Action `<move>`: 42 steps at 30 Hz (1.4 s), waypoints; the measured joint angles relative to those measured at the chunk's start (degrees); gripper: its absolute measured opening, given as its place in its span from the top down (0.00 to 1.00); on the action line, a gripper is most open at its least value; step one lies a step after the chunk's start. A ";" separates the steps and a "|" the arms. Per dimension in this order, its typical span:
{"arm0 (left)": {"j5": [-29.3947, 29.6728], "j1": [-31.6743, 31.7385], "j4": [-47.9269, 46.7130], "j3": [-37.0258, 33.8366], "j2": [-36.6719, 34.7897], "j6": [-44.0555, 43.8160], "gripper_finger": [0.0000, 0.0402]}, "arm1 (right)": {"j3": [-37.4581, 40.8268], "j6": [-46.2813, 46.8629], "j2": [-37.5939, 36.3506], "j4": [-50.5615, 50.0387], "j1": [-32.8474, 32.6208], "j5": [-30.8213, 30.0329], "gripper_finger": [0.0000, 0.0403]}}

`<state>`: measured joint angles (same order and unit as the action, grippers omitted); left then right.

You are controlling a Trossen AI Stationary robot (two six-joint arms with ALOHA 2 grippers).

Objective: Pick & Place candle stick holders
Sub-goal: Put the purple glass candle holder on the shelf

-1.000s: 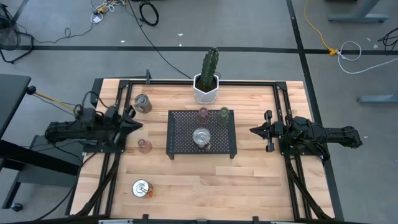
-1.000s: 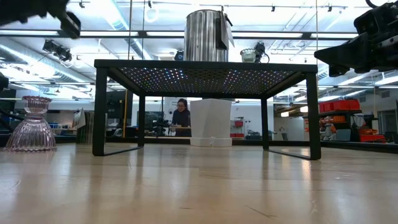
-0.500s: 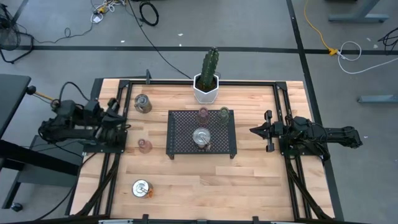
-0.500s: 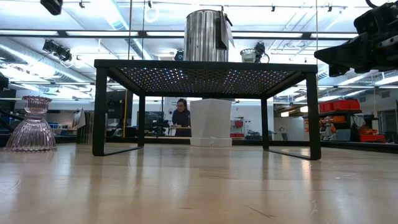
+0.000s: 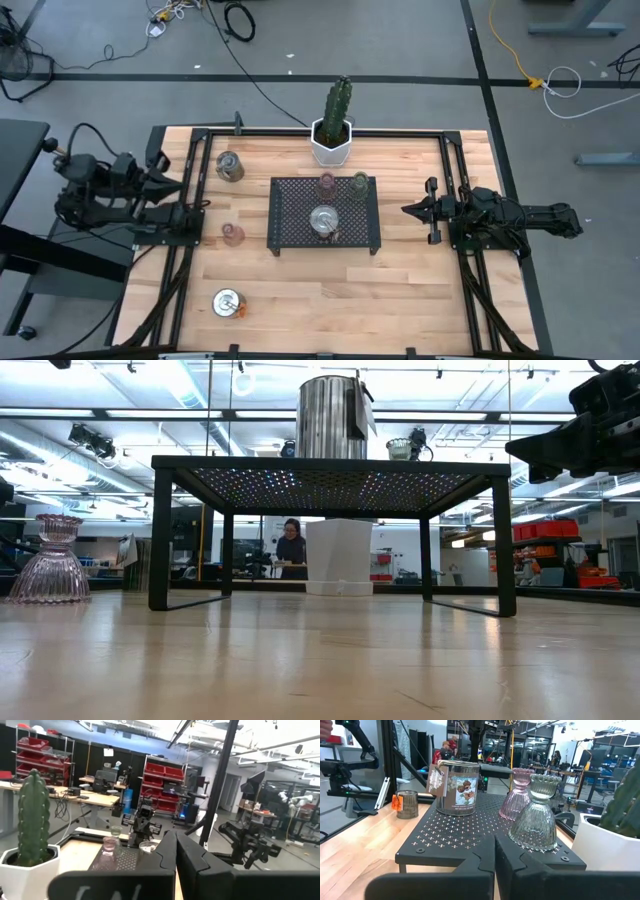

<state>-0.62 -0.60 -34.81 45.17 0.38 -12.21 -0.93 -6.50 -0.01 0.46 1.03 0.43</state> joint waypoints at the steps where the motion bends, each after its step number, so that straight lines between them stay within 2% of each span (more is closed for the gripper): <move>1: -0.02 -0.01 -0.58 0.67 0.00 0.00 0.99 | 0.00 0.01 0.00 0.01 0.00 0.00 1.00; 10: 0.00 0.00 -6.75 5.27 0.00 0.00 0.99 | 0.00 0.02 0.00 0.00 0.00 0.00 1.00; 18: 0.40 -0.01 -7.95 9.84 1.21 0.00 0.99 | 0.00 0.00 0.00 -0.01 -0.01 0.00 1.00; 31: 0.61 -0.01 -25.82 26.72 19.69 2.89 0.99 | 0.00 0.00 0.00 0.00 0.01 0.00 1.00; 42: 0.59 0.00 -30.20 34.79 29.39 3.02 0.99 | 0.00 0.02 0.00 0.00 0.01 0.00 1.00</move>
<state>-0.03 -0.60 -65.01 79.96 29.77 -9.19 -0.93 -6.48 -0.01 0.46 1.04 0.43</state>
